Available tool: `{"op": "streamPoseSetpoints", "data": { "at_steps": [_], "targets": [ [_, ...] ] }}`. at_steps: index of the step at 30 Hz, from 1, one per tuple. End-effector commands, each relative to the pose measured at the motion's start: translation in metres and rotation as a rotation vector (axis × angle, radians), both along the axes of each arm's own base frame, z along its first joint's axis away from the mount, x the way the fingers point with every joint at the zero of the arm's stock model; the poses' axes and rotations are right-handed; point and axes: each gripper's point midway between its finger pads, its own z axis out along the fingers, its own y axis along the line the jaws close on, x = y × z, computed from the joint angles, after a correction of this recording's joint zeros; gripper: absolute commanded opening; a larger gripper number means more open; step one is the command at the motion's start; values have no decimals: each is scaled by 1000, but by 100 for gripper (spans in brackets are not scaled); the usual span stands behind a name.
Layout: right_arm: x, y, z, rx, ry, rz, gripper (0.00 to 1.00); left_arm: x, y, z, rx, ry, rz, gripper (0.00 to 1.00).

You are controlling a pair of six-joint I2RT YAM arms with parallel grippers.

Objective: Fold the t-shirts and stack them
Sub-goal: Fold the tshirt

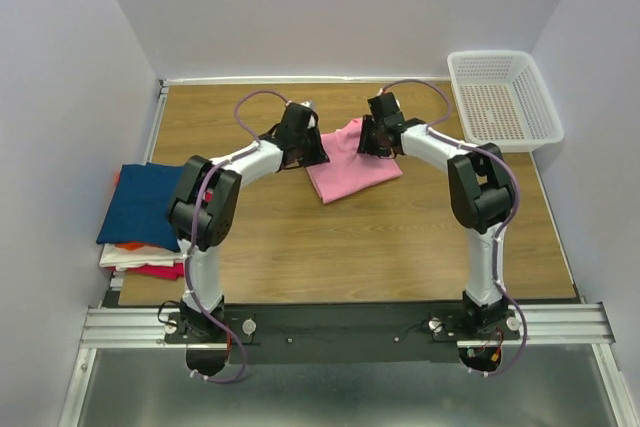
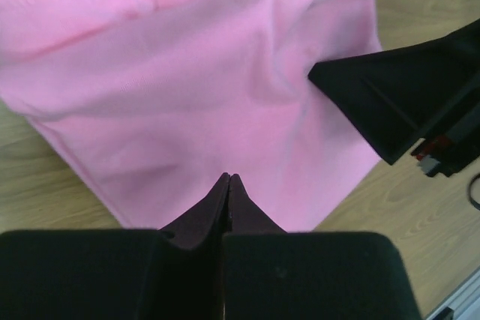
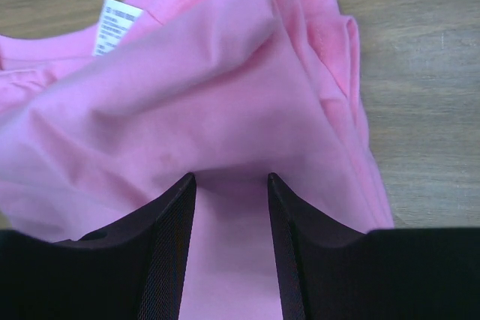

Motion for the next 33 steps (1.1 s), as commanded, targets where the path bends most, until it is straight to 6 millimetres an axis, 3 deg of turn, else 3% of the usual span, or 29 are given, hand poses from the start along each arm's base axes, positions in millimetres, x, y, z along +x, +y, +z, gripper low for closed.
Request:
{"op": "streamPoseSetpoints", "data": {
  "at_steps": [1,4,9,11,12,13,14,15,16,18,19,20,24,27,29,31,32,33],
  "targets": [
    [-8,-19,-29,-79,35,-56,51,1,2,-29,48,52,65,5],
    [-24,-25,-41,-81,76,-84,51,-12,2,-46,77,82,80,5],
    [-76,-38,-65,-98,169,-118,51,-44,-7,-63,74,116,63,4],
    [-92,-37,-65,-91,182,-118,51,-65,-9,-70,82,134,47,4],
    [-97,-37,-56,-75,167,-118,51,-71,-10,-70,77,134,42,4],
    [-114,-42,-64,-82,194,-121,51,-75,-11,-70,70,130,43,4],
    [-124,-40,-64,-74,199,-113,51,-91,-10,-73,77,141,27,4],
    [-125,-36,-50,-41,164,-106,51,-98,-10,-72,75,141,22,4],
    [-146,-44,-61,-54,201,-102,51,-105,-12,-71,63,129,14,4],
    [-173,-45,-59,-11,218,-97,51,-138,-5,-74,53,141,-17,4],
    [-169,-40,-45,12,181,-88,51,-140,-8,-73,47,139,-26,4],
    [-191,-45,-55,13,216,-91,51,-156,0,-76,45,156,-34,4],
    [-237,-34,-46,77,218,-37,51,-192,10,-64,3,150,-51,4],
    [-260,-31,-37,138,213,-19,51,-218,13,-48,-43,127,-77,4],
    [-264,-29,-26,174,196,-5,51,-219,15,-30,-78,84,-74,5],
    [-259,-29,0,198,137,-1,52,-217,21,-19,-55,56,-66,5],
    [-250,-35,10,175,85,-30,52,-204,21,2,-57,-2,-40,5],
    [-245,-39,19,162,51,-44,52,-198,24,8,-41,-21,-30,5]
  ]
}}
